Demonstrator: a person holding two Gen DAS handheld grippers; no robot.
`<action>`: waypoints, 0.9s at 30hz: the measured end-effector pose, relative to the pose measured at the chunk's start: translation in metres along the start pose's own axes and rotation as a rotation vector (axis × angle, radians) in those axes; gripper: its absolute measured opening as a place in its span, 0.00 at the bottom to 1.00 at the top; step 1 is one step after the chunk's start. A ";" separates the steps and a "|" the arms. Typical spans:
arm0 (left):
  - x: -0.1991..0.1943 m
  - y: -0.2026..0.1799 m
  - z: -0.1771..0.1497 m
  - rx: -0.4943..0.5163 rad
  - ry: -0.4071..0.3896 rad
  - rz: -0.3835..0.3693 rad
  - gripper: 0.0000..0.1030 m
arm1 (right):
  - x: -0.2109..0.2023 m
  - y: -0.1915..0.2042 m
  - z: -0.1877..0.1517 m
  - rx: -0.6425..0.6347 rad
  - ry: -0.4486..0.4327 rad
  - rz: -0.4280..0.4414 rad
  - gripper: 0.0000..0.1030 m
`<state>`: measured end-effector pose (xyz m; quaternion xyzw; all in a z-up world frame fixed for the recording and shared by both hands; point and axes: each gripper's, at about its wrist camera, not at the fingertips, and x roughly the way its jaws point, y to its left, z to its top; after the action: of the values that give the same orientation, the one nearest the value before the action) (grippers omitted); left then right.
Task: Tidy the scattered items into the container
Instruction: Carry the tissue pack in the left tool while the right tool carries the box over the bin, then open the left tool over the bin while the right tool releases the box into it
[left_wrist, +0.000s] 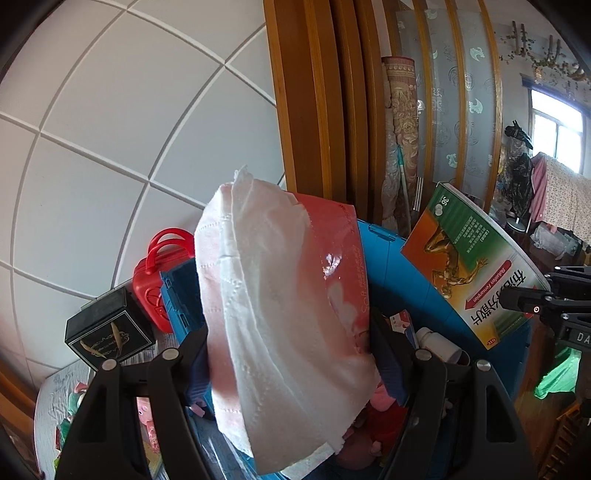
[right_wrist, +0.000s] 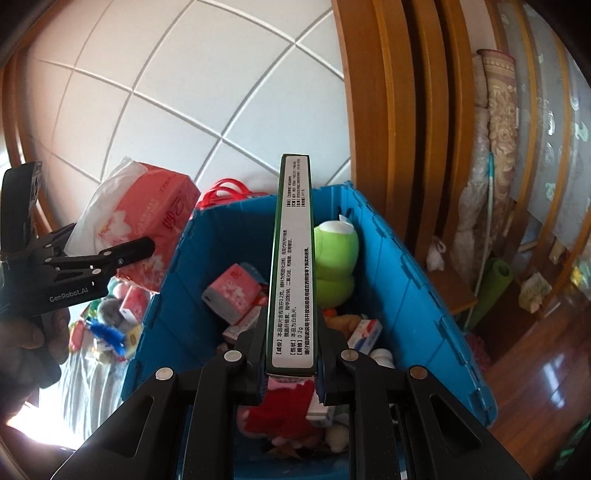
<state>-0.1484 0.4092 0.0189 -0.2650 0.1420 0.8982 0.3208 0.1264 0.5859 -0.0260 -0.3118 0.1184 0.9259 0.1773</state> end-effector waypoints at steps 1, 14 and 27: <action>0.002 -0.001 0.002 0.002 -0.001 -0.003 0.71 | 0.003 -0.002 0.001 0.000 0.000 -0.002 0.18; 0.028 0.001 0.027 -0.059 0.004 -0.070 0.98 | 0.031 -0.014 0.024 -0.004 -0.023 -0.053 0.68; 0.042 0.015 0.009 -0.071 0.054 -0.033 1.00 | 0.043 -0.022 0.026 0.025 -0.005 -0.001 0.99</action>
<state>-0.1893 0.4228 0.0036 -0.3027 0.1143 0.8897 0.3220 0.0892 0.6251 -0.0343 -0.3072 0.1296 0.9250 0.1820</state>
